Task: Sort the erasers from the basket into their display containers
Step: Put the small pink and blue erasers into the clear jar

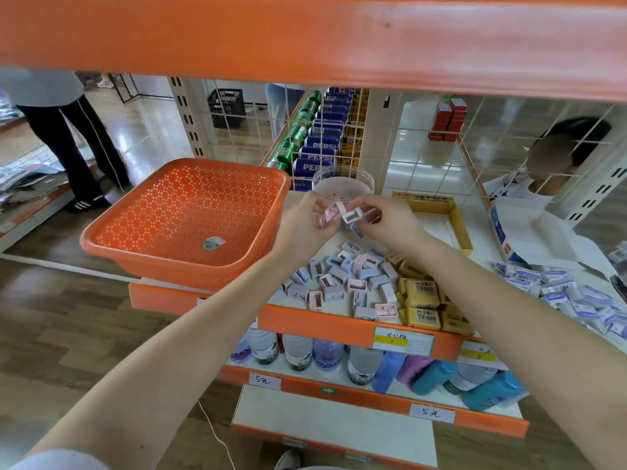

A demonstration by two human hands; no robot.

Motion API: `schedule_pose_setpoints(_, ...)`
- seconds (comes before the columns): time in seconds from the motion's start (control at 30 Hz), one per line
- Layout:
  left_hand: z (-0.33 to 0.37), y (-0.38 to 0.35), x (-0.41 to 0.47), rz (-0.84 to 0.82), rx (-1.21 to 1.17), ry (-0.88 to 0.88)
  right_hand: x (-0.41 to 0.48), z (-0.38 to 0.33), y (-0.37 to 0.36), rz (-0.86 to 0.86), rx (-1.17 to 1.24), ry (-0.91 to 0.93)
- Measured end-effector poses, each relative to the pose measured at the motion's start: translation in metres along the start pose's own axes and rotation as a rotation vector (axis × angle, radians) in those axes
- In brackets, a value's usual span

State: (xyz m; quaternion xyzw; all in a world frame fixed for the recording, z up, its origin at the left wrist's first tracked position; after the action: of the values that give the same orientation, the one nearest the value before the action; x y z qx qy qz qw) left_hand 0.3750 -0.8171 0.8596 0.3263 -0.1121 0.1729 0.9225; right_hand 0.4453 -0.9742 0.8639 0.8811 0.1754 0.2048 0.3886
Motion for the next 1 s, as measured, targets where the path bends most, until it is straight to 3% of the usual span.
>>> schedule_pose_setpoints(0.3,0.011,0.006,0.047,0.093,-0.022,0.108,0.035,-0.004,0.024,0.208,0.087,-0.042)
schedule_pose_setpoints(0.5,0.014,-0.003,0.077,0.024,0.048,0.163,0.054,0.002,0.021,0.32,0.087,-0.039)
schedule_pose_setpoints(1.0,0.002,-0.001,0.083,0.019,0.092,0.159,0.059,0.008,0.01,0.193,0.035,-0.034)
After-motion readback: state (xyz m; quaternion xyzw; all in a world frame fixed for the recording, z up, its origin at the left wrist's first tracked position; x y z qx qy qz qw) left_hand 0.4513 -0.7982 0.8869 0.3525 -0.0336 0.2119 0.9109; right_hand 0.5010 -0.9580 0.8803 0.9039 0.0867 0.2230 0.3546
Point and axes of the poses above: each hand's wrist, its own x-axis towards the middle knuckle, its own y-axis out of the back of the hand, z = x × y, the point moved 2 cm from there along x, towards the middle knuckle, and after that the axes turned 4 degrees about z, right-handed, at the moved point
